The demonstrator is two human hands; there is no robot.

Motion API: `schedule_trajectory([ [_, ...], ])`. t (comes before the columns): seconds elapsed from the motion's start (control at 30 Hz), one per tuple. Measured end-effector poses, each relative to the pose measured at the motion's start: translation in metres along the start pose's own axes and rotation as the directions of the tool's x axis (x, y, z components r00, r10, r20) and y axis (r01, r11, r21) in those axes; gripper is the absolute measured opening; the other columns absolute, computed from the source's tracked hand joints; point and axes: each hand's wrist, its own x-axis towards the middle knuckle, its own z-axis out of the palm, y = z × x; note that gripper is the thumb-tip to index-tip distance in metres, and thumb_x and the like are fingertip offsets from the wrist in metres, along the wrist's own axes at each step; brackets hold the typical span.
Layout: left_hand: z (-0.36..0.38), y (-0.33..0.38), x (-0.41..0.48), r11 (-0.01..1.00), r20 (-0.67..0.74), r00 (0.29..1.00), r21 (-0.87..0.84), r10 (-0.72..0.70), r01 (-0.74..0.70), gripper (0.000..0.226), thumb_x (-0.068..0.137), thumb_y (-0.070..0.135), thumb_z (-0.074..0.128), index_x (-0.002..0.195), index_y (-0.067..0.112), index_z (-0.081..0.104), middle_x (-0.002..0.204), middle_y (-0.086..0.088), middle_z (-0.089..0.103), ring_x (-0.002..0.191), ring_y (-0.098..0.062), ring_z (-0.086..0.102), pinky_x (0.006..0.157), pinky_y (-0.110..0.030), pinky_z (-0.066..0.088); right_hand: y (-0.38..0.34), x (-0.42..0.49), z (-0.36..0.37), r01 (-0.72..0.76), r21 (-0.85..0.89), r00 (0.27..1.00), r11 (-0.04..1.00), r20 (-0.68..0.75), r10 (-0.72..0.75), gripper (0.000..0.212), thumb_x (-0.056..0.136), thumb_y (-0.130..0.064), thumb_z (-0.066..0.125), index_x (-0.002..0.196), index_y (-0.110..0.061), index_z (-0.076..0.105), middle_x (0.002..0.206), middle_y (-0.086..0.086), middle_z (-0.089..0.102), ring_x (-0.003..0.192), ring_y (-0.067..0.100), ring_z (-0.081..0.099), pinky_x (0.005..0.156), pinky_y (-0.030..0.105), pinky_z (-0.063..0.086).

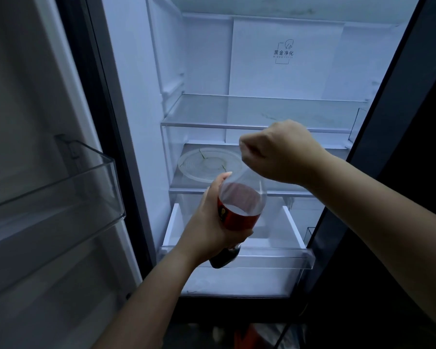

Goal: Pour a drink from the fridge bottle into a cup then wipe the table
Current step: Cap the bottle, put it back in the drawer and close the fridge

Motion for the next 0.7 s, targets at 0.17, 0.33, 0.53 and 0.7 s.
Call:
schedule_trajectory([
  [0.17,0.006,0.0,0.002,1.0,-0.037,0.999,0.015,-0.004,0.005,0.104,0.06,0.037,0.086,0.136,0.055,0.016,0.136,0.014,0.044,0.115,-0.01,0.052,0.086,-0.03,0.052,-0.009,-0.003,0.001,-0.273,-0.116,0.96,0.955,0.027,0.278,0.044,0.092,-0.031,0.037,0.054,-0.011,0.029,0.047,0.003,0.027,0.043,0.023,0.025,0.045,0.026,0.013],
  [0.33,-0.002,0.0,0.001,0.997,-0.037,0.999,0.077,0.001,0.001,0.107,0.059,0.034,0.087,0.134,0.061,0.015,0.14,0.017,0.04,0.119,-0.009,0.048,0.091,-0.031,0.046,0.006,-0.06,0.032,-0.249,0.453,0.926,0.856,-0.146,0.347,0.041,0.096,-0.041,0.032,0.083,-0.01,0.055,0.06,-0.01,0.045,0.055,0.016,0.041,0.051,0.031,0.029],
  [0.53,-0.014,0.007,0.015,0.964,0.028,0.999,0.264,0.026,-0.032,0.106,0.06,0.033,0.085,0.136,0.058,0.015,0.133,0.017,0.04,0.111,-0.01,0.049,0.084,-0.032,0.045,-0.008,-0.19,0.128,-0.466,0.297,0.879,0.834,0.268,0.396,0.042,0.093,-0.046,0.032,0.103,-0.014,0.058,0.094,0.0,0.059,0.088,0.02,0.057,0.07,0.031,0.044],
  [0.7,-0.013,0.008,0.04,0.895,0.106,0.993,0.434,0.06,-0.1,0.103,0.06,0.027,0.08,0.14,0.05,0.019,0.125,0.015,0.04,0.104,-0.01,0.047,0.078,-0.028,0.043,-0.019,-0.228,0.162,-0.405,0.149,0.907,0.902,0.188,0.377,0.042,0.098,-0.04,0.029,0.09,-0.015,0.062,0.081,0.0,0.061,0.073,0.024,0.057,0.065,0.031,0.034],
])
